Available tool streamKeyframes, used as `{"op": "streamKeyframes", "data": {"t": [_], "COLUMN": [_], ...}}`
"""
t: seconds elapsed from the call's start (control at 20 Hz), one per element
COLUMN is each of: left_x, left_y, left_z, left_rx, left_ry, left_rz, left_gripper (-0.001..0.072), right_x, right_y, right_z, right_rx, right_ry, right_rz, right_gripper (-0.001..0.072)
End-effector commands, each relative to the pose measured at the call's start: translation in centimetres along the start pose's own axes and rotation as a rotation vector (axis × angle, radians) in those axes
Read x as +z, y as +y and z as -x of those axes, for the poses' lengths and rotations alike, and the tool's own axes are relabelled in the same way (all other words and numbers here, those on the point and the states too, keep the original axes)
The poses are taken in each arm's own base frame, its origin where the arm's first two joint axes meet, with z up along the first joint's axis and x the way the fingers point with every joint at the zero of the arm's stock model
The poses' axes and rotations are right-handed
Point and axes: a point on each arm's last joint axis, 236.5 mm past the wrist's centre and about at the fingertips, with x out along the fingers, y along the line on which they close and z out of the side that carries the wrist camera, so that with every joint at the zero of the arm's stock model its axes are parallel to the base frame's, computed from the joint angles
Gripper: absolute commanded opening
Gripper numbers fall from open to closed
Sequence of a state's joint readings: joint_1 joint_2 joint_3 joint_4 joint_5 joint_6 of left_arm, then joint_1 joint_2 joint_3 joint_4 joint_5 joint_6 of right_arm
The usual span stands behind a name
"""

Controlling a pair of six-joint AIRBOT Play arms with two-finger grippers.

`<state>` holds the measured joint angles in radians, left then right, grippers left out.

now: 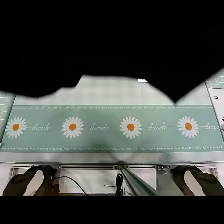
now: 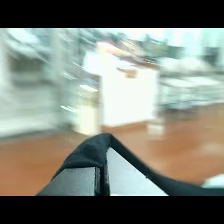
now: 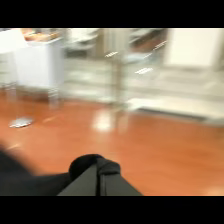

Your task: Fold the shirts.

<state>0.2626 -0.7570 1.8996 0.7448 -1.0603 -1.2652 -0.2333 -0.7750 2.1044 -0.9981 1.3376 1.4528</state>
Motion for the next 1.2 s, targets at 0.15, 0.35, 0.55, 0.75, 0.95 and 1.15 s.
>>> {"op": "streamKeyframes", "data": {"t": [0.15, 0.35, 0.55, 0.75, 0.95, 1.15], "left_x": [1.0, -5.4, -17.4, -28.7, -37.3, -43.7], "left_y": [-1.6, 0.9, 5.3, 9.8, 11.9, 13.8], "left_z": [8.7, 6.1, 1.1, -3.7, -9.2, -13.9], "left_rx": [0.241, 0.221, 0.169, 0.196, 0.200, 0.252], "left_ry": [0.003, 0.186, 0.408, 0.517, 0.614, 0.625], "left_rz": [-0.178, -0.044, 0.225, 0.432, 0.512, 0.585], "left_gripper": [0.0021, 0.0021, 0.0021, 0.0021, 0.0021, 0.0021], "right_x": [-4.8, -9.9, -16.5, -24.7, -30.6, -36.8], "right_y": [-0.3, 0.2, -2.3, -6.7, -10.3, -14.5], "right_z": [6.9, 3.3, -2.7, -9.6, -17.0, -23.9], "right_rx": [-0.179, -0.066, -0.022, -0.045, -0.019, -0.062], "right_ry": [0.137, 0.300, 0.411, 0.509, 0.580, 0.584], "right_rz": [-0.011, -0.115, -0.266, -0.426, -0.538, -0.733], "right_gripper": [0.0034, 0.0035, 0.0034, 0.0034, 0.0034, 0.0035]}}
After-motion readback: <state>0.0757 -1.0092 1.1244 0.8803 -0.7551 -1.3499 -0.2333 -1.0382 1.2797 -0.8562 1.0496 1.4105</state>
